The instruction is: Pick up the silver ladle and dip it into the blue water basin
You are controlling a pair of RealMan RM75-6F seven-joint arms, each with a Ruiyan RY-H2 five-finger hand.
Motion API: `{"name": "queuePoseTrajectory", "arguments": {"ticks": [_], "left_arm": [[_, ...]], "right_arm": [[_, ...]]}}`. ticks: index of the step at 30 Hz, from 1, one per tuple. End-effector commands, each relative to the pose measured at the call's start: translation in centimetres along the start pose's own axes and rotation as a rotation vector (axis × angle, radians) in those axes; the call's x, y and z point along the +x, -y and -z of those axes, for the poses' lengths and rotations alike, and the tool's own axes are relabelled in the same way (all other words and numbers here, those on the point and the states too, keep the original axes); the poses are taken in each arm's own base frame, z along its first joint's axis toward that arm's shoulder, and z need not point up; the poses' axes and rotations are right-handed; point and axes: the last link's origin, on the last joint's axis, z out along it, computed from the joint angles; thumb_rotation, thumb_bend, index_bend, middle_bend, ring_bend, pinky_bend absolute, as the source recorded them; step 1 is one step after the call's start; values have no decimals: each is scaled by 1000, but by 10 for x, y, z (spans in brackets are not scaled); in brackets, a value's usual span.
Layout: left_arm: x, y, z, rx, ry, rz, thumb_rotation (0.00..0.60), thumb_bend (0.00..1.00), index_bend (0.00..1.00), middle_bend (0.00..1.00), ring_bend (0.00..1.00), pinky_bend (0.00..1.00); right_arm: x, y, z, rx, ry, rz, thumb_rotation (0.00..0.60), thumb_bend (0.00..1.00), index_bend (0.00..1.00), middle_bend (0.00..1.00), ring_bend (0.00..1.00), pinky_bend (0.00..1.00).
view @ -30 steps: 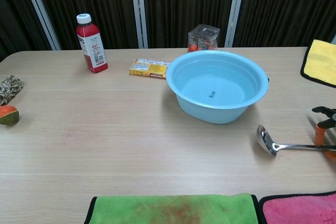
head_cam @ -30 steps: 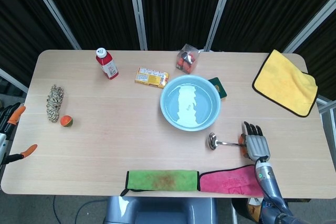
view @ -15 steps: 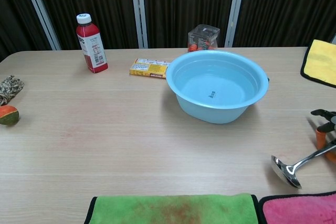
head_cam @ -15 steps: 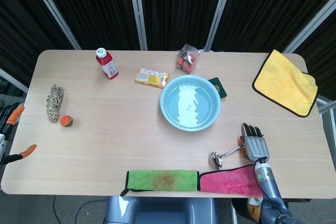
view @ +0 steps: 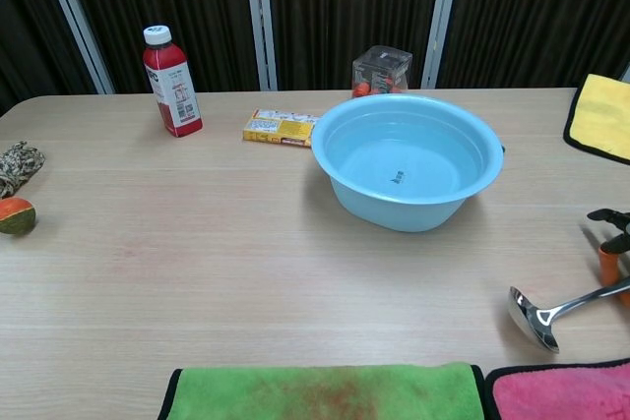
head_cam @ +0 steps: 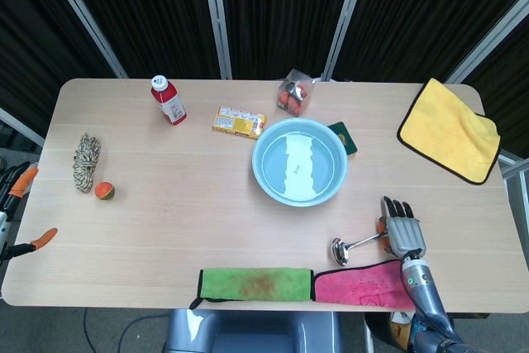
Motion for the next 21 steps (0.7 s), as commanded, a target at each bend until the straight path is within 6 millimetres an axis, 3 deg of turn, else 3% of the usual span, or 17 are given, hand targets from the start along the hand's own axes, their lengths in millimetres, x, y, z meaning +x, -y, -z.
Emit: {"name": "queuePoseTrajectory", "arguments": {"ticks": [1, 21], "left_arm": [[0, 0, 0, -1, 1, 0, 576, 168, 0, 0, 0, 0], [-2, -3, 1, -11, 3, -3, 580, 168, 0, 0, 0, 0]], "right_arm": [[4, -3, 1, -7, -9, 7, 600, 347, 601, 0, 0, 0], [31, -25, 19, -48, -33, 46, 600, 401, 665, 0, 0, 0]]}}
